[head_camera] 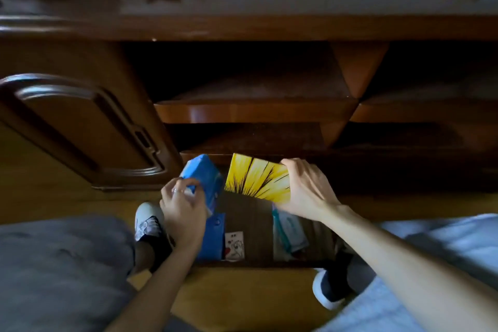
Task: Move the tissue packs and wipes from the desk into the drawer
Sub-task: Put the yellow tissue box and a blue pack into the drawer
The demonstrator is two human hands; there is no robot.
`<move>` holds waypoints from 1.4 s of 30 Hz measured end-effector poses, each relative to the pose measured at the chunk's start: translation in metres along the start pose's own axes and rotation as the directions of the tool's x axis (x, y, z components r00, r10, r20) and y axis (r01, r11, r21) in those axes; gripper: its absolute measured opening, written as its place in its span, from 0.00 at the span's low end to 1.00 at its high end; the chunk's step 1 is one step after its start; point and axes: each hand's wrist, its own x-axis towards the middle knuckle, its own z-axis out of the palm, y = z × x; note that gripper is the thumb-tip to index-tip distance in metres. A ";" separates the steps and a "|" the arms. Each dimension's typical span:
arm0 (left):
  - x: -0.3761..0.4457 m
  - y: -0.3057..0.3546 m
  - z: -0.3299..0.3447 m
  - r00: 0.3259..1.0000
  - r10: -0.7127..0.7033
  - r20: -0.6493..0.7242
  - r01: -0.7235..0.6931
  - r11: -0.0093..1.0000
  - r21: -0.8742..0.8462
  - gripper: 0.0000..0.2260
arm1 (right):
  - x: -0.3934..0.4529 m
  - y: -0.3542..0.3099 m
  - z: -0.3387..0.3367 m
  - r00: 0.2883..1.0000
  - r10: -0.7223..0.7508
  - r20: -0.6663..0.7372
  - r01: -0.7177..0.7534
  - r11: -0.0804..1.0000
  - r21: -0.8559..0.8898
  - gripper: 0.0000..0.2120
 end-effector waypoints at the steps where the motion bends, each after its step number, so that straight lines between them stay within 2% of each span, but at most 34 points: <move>1: 0.003 0.001 0.002 1.000 -0.008 -0.005 0.008 1.000 -0.014 0.03 | 0.004 -0.003 0.008 0.999 0.024 0.022 -0.024 1.000 -0.019 0.49; 5: 0.003 -0.011 0.012 1.000 -0.012 0.008 0.012 1.000 -0.019 0.03 | 0.015 -0.017 0.046 0.987 0.095 0.129 -0.088 0.995 -0.055 0.50; 9: 0.010 -0.031 0.016 0.983 -0.183 0.004 0.183 0.982 -0.049 0.03 | 0.024 -0.028 0.083 0.975 0.100 0.197 -0.079 0.991 -0.109 0.48; 14: 0.020 -0.042 0.009 0.956 -0.293 -0.029 0.286 0.946 -0.150 0.03 | 0.046 -0.040 0.120 0.941 0.200 0.272 -0.171 0.977 -0.126 0.55; 19: 0.019 -0.044 0.004 0.920 -0.391 -0.037 0.368 0.891 -0.265 0.05 | 0.060 -0.051 0.149 0.961 0.167 0.223 -0.152 0.985 -0.082 0.50; 22: 0.019 -0.043 0.001 0.898 -0.437 -0.040 0.404 0.859 -0.315 0.07 | 0.066 -0.057 0.158 0.966 0.133 0.222 -0.124 0.991 -0.052 0.54; 25: 0.021 -0.040 -0.001 0.892 -0.449 -0.059 0.403 0.846 -0.349 0.08 | 0.074 -0.052 0.159 0.964 0.086 0.251 -0.085 0.996 -0.018 0.55; 30: 0.024 -0.038 0.001 0.896 -0.439 -0.071 0.389 0.851 -0.353 0.08 | 0.080 -0.044 0.156 0.948 0.064 0.311 -0.090 0.994 0.070 0.51; 34: 0.026 -0.036 0.005 0.893 -0.443 -0.074 0.402 0.862 -0.310 0.08 | 0.067 -0.046 0.156 0.959 0.104 0.265 -0.080 0.992 -0.100 0.49; 36: 0.024 -0.034 0.007 0.900 -0.429 -0.079 0.389 0.872 -0.297 0.10 | 0.051 -0.036 0.155 0.965 0.126 0.230 -0.087 0.981 -0.173 0.42; 38: 0.021 -0.031 0.010 0.909 -0.409 -0.074 0.371 0.879 -0.299 0.13 | 0.037 -0.019 0.154 0.951 0.176 0.256 -0.119 0.968 -0.223 0.37; 42: 0.017 -0.027 0.014 0.934 -0.355 -0.036 0.334 0.904 -0.265 0.14 | 0.032 0.006 0.149 0.909 0.260 0.327 -0.172 0.946 -0.273 0.43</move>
